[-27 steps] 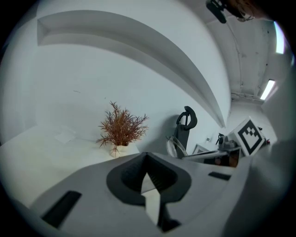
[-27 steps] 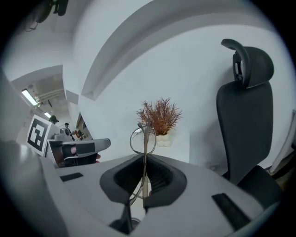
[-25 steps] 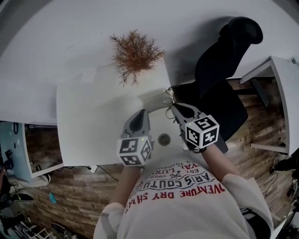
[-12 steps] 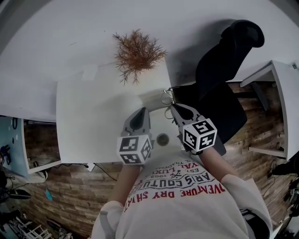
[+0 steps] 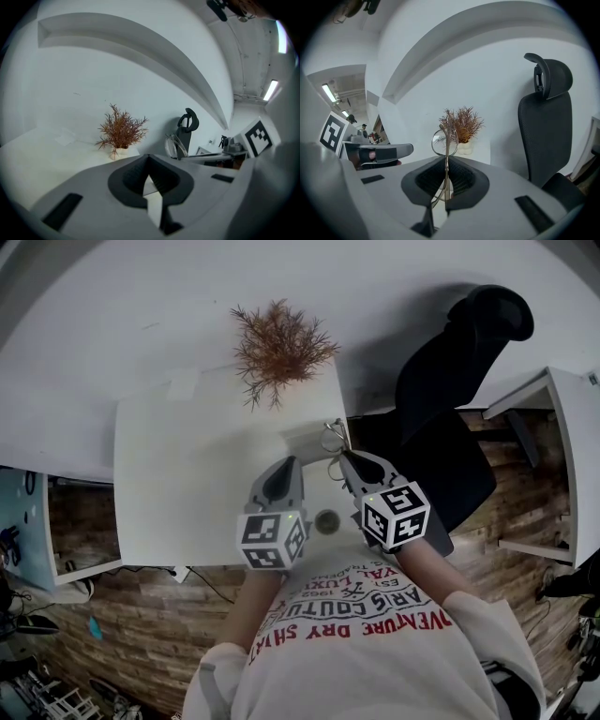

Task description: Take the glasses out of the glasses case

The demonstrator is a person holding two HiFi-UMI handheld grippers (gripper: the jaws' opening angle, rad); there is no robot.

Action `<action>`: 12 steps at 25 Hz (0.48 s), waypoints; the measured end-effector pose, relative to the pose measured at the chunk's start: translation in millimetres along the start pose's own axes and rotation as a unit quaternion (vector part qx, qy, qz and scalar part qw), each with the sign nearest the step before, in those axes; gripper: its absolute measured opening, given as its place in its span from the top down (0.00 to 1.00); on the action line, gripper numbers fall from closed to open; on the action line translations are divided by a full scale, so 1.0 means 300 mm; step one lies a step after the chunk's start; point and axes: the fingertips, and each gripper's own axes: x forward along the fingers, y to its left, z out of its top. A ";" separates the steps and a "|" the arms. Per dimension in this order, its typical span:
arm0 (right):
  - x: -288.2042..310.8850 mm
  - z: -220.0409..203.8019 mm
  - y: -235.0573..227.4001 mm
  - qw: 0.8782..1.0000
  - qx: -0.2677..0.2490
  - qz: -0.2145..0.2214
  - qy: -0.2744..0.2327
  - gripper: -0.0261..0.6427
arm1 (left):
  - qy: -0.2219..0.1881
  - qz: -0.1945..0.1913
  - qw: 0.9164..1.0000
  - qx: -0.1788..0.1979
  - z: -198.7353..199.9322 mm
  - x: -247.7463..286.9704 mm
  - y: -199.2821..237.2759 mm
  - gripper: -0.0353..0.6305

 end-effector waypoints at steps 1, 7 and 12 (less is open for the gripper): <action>0.001 -0.002 -0.001 1.000 0.001 -0.001 0.000 0.92 | 0.001 0.000 1.000 0.000 -0.002 0.001 -0.001 0.94; 0.006 -0.004 -0.004 1.000 0.004 -0.002 -0.002 0.92 | 0.011 -0.003 1.000 -0.002 -0.022 0.004 -0.007 0.94; 0.004 -0.008 -0.005 1.000 0.003 -0.003 -0.001 0.92 | 0.010 -0.001 1.000 0.003 -0.019 -0.002 -0.008 0.94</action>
